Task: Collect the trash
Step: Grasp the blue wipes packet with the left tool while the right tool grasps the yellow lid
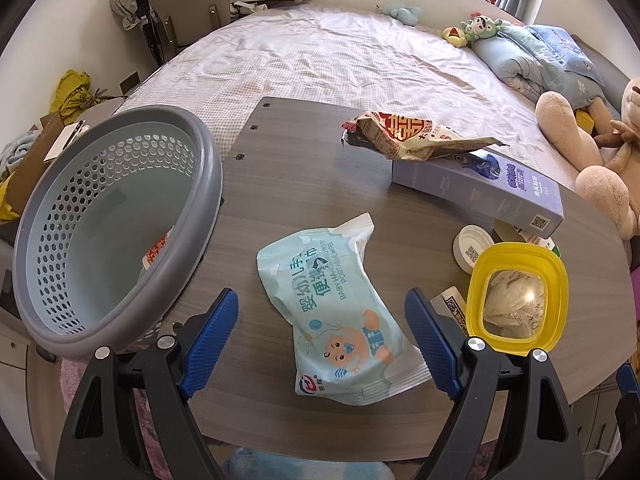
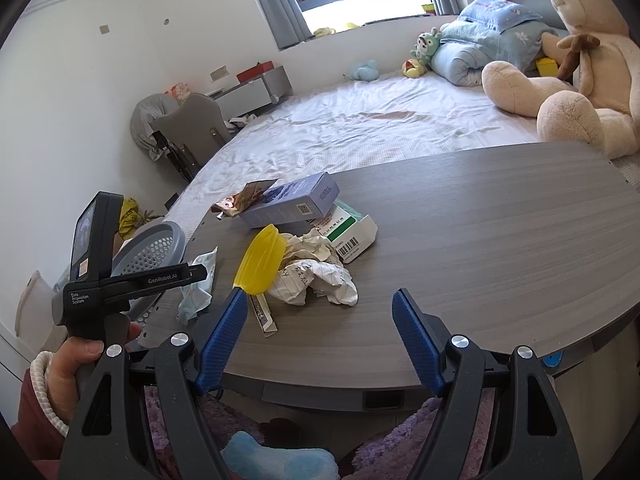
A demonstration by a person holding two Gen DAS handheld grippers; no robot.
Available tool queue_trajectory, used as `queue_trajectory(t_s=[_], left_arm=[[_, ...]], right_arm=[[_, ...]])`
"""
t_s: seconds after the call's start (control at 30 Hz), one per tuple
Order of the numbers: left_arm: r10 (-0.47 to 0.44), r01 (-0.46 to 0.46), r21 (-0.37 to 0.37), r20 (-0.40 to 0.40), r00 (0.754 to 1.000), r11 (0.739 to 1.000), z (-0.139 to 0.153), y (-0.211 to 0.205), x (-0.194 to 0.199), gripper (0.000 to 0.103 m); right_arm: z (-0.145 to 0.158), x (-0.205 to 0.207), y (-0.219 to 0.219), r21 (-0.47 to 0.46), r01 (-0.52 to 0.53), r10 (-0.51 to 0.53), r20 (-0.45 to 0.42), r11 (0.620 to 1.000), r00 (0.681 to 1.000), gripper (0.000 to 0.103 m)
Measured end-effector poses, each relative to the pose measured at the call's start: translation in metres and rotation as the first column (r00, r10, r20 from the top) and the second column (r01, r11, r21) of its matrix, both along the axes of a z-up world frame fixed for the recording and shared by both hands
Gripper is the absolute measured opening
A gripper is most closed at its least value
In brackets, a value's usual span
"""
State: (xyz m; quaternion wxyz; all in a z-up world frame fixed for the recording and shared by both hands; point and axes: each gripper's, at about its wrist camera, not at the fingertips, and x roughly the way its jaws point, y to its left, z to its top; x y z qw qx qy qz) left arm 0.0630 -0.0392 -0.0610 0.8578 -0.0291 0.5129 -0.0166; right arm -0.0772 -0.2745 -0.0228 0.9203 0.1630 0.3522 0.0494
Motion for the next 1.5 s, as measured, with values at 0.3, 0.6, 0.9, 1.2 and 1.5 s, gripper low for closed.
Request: queue_trajectory(t_s=[0.3, 0.6, 0.9, 1.2, 1.5], left_arm=[[-0.011, 0.011, 0.000, -0.016, 1.000, 1.000, -0.013, 0.002, 0.010, 0.081], [-0.044, 0.044, -0.015, -0.002, 0.999, 0.999, -0.015, 0.004, 0.009, 0.063], [-0.053, 0.050, 0.022, 0.115, 0.992, 0.998, 0.011, 0.016, -0.014, 0.062], [-0.070, 0.051, 0.087, 0.235, 0.970, 0.995, 0.037, 0.029, -0.036, 0.062], [-0.054, 0.037, 0.067, 0.273, 0.960, 0.997, 0.041, 0.054, -0.046, 0.062]], right_arm=[[-0.009, 0.009, -0.001, 0.002, 0.003, -0.003, -0.031, 1.000, 1.000, 0.073], [-0.009, 0.015, 0.007, -0.021, -0.006, 0.005, -0.048, 1.000, 0.999, 0.073], [-0.006, 0.024, 0.031, -0.080, -0.033, 0.028, -0.062, 0.996, 0.998, 0.073], [-0.003, 0.048, 0.075, -0.183, -0.078, 0.066, -0.070, 0.980, 0.995, 0.073], [-0.010, 0.078, 0.115, -0.311, -0.105, 0.074, -0.111, 0.945, 0.991, 0.080]])
